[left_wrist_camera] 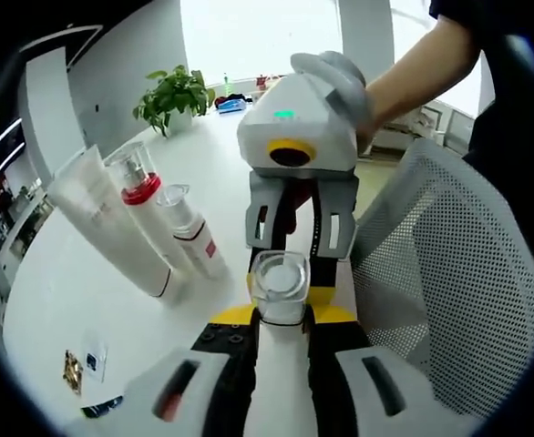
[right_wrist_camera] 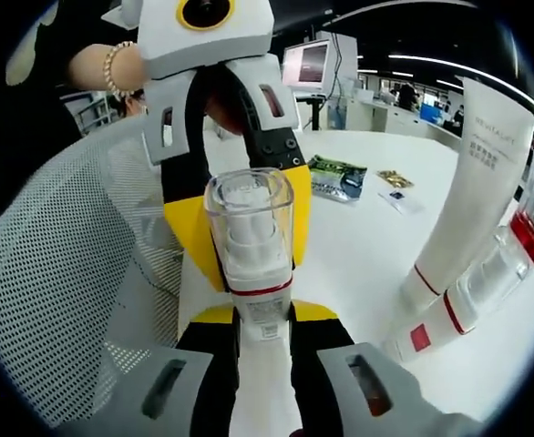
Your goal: Arrange the skincare products in the storage area until every visible bottle or jar stands upright without overlapping.
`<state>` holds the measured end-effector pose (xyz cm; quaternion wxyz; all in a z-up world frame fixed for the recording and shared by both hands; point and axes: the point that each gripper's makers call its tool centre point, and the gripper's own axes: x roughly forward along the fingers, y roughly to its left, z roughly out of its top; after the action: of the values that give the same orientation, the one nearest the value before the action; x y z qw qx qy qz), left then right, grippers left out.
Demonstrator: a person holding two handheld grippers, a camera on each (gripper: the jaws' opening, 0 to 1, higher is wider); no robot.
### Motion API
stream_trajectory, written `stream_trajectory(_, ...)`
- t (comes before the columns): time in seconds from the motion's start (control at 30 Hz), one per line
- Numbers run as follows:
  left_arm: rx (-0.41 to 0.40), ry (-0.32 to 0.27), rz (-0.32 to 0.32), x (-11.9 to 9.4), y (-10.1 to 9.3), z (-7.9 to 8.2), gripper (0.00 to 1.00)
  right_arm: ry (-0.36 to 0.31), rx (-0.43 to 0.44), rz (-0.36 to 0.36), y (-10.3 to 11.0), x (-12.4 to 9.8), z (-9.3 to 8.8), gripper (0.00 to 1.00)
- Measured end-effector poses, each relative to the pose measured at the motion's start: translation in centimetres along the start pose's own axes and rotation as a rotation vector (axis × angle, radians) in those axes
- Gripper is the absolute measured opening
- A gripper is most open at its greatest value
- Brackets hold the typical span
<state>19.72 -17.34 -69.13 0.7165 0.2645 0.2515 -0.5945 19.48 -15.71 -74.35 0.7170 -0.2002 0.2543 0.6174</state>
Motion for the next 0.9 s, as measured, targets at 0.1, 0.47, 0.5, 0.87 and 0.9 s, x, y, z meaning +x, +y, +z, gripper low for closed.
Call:
stream_trajectory(0.1,0.008,0.001,-0.001,0.2,0.5,0.1,0.25,-0.005,0.034,-0.026,-0.4,-0.2,-0.2,0.30)
stream_trajectory(0.47,0.035,0.004,-0.005,1.3,2.9,0.8,0.25,-0.013,0.106,-0.101,-1.4,-2.5,-1.7,0.34)
stream_trajectory(0.5,0.041,0.004,-0.002,1.4,3.1,0.9,0.25,-0.016,0.120,-0.108,-1.4,-2.7,-1.8,0.34)
stream_trajectory(0.87,0.042,-0.012,0.009,2.8,6.4,2.3,0.25,-0.032,0.235,-0.171,-1.7,-4.7,-3.9,0.39)
stream_trajectory(0.9,0.040,-0.014,0.011,2.9,6.6,2.4,0.25,-0.033,0.239,-0.172,-1.6,-4.7,-3.9,0.40)
